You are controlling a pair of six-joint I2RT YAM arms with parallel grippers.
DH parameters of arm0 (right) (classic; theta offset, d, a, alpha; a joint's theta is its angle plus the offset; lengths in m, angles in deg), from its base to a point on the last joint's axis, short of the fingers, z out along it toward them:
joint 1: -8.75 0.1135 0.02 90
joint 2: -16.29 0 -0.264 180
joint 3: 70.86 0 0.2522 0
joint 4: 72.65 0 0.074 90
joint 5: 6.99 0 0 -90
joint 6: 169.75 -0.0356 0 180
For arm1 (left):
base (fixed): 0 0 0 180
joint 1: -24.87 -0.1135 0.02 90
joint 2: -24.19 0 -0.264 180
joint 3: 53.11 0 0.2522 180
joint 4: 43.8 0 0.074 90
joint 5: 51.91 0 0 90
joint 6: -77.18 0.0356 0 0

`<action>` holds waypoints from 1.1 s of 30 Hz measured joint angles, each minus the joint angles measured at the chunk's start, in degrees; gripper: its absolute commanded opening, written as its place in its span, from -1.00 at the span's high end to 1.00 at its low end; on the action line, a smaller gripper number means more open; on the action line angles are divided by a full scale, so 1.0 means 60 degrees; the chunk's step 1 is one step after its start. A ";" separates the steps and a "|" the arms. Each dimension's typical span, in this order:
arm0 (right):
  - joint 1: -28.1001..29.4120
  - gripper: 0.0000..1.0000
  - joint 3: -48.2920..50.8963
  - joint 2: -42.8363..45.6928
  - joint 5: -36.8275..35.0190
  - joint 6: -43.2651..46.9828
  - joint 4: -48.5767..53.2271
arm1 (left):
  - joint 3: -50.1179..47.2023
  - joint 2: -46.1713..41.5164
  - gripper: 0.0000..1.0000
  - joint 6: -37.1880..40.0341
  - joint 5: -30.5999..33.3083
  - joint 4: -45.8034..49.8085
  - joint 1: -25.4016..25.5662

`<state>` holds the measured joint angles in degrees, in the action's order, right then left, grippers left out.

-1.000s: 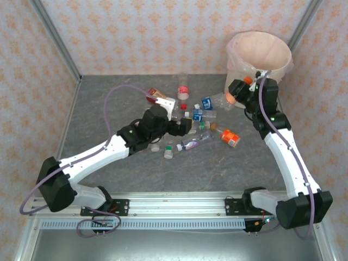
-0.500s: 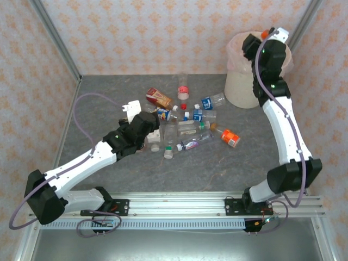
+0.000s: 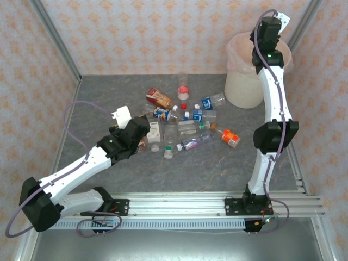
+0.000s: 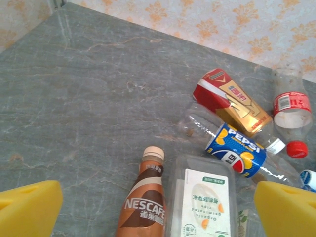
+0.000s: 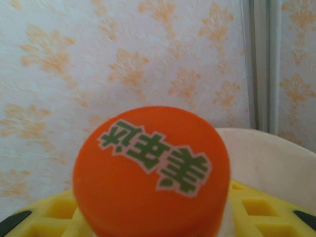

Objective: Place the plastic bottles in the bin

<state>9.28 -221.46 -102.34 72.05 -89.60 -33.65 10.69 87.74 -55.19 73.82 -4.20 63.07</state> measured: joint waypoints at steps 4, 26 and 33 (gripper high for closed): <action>-0.0175 0.33 -0.0470 -0.0313 0.0040 -0.0175 0.1198 | -0.0219 -0.0062 -1.00 -0.0237 0.0102 0.0127 -0.0149; -0.0284 -0.98 0.0047 0.0324 0.0874 -0.0415 0.2965 | -0.1045 -0.0018 -1.00 -0.0328 -0.1650 0.0073 -0.1366; -0.0284 -0.98 0.2962 0.3370 0.1800 -0.0375 0.2386 | -0.1045 0.0535 -1.00 0.0124 -0.2903 -0.0025 -0.1694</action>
<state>7.58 -203.69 -82.12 82.84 -91.85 -19.34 4.42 90.96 -54.45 56.40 -4.35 52.90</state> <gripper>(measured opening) 0.992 0.993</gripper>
